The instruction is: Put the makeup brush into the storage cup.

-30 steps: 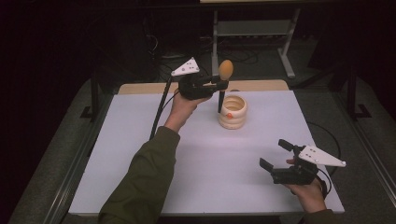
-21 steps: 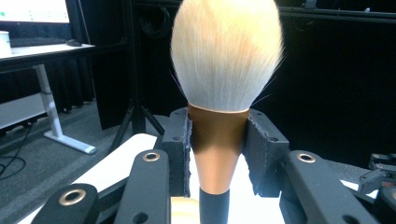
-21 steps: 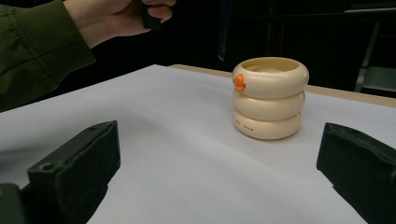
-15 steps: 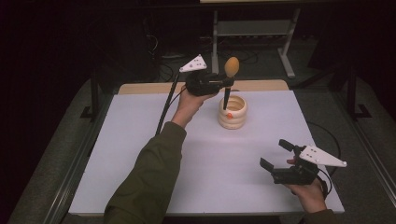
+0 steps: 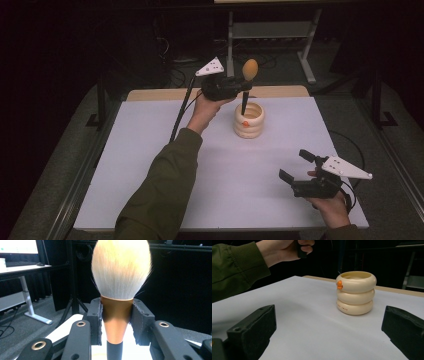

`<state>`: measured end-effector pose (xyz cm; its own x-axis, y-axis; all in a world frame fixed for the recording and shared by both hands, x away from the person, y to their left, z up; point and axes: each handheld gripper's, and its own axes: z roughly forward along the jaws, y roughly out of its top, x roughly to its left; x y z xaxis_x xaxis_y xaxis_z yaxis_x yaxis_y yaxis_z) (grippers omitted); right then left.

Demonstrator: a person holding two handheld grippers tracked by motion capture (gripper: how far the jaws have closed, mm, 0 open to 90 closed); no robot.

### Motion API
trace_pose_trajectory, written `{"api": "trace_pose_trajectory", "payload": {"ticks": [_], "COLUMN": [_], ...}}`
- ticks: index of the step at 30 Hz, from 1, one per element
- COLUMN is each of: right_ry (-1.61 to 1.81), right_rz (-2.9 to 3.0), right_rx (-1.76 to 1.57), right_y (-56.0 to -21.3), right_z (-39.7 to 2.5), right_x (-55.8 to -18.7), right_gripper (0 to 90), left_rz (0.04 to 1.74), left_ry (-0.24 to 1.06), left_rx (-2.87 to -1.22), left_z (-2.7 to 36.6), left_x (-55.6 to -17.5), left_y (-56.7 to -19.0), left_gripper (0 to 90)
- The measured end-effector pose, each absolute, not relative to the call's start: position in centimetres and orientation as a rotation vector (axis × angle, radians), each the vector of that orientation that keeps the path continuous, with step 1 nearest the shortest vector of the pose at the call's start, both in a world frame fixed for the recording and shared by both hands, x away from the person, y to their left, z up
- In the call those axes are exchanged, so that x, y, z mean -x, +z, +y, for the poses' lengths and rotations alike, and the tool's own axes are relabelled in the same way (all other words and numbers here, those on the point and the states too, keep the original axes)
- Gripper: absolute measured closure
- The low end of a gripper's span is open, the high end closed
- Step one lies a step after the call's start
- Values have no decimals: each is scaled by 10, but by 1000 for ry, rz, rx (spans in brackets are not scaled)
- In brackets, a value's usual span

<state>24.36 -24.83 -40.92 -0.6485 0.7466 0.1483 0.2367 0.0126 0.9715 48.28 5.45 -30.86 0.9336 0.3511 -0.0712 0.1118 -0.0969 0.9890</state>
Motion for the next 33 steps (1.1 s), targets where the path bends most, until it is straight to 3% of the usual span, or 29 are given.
{"api": "trace_pose_trajectory", "payload": {"ticks": [33], "right_ry": [1672], "right_rz": [1887], "right_rx": [-1006], "right_y": [-411], "right_z": [-251], "right_x": [-244], "right_gripper": [0], "left_rz": [390], "left_ry": [212], "left_rx": [-1708], "left_z": [42], "left_x": [-491], "left_y": [-338], "left_gripper": [641]}}
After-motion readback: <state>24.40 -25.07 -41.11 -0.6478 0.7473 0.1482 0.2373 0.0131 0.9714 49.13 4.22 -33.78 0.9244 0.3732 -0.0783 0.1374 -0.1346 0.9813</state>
